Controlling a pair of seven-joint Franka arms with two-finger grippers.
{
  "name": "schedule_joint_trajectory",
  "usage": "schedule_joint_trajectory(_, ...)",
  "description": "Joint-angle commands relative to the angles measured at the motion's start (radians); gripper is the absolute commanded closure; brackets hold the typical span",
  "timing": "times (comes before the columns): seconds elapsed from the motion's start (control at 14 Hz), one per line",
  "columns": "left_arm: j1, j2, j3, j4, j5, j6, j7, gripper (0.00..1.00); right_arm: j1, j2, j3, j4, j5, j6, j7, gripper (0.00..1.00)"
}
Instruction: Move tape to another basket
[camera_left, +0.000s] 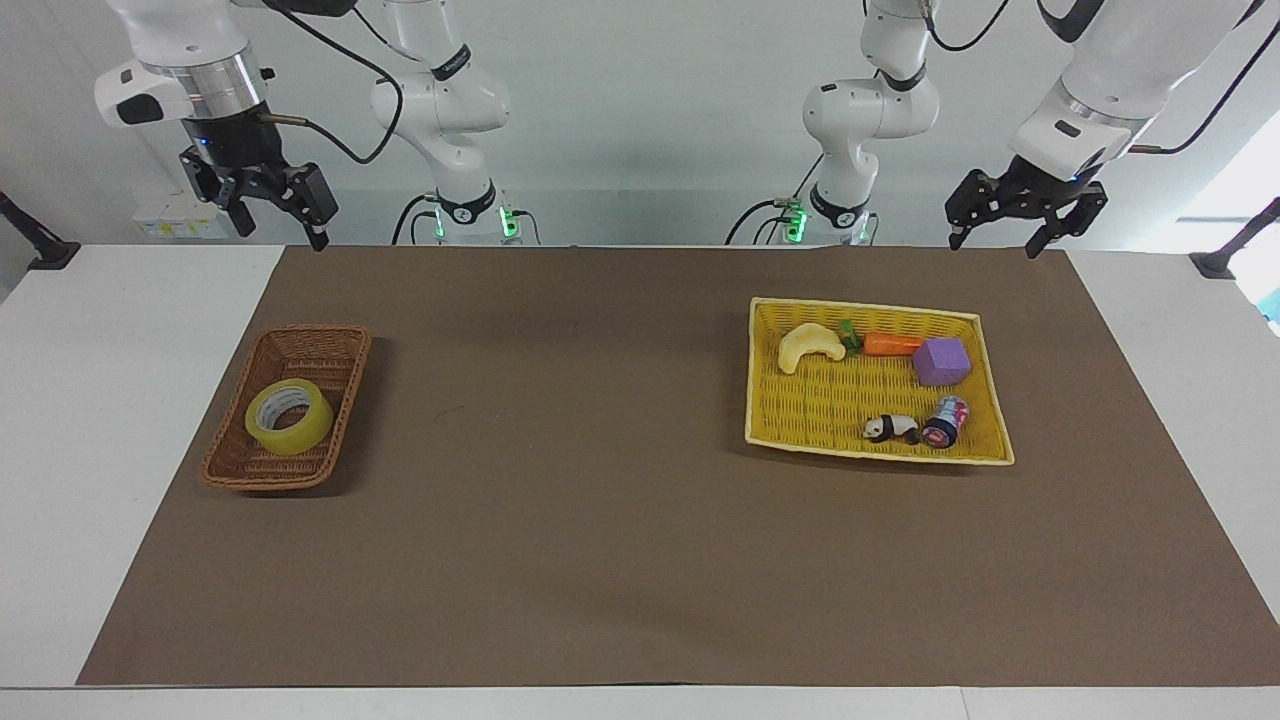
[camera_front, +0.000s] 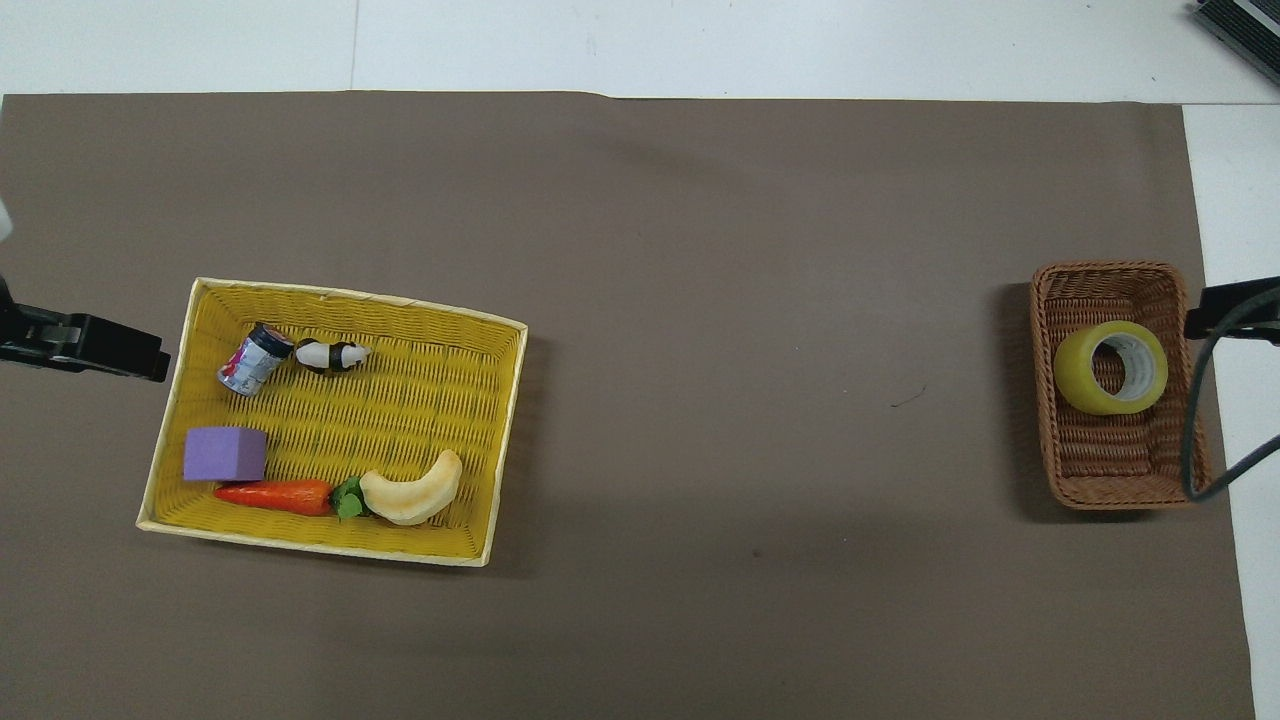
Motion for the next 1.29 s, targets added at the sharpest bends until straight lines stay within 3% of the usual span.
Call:
schedule_joint_trajectory(0.0,0.004,-0.004,-0.002,0.007,0.019,-0.017,0.016,0.0,-0.011,-0.024,0.0,-0.027,0.023,0.003,0.005,0.0)
schedule_joint_trajectory(0.43,0.004,-0.004,-0.002,0.007,0.017,-0.017,0.016,0.0,-0.009,-0.032,-0.001,-0.029,0.014,-0.061,-0.108,0.0)
schedule_joint_trajectory(0.79,0.004,-0.004,-0.002,0.007,0.017,-0.017,0.016,0.0,0.004,-0.041,0.01,-0.029,0.012,-0.128,-0.101,0.0)
schedule_joint_trajectory(1.21,0.004,-0.004,-0.002,0.007,0.017,-0.017,0.016,0.0,0.004,-0.041,0.022,-0.027,0.009,-0.126,-0.104,0.0)
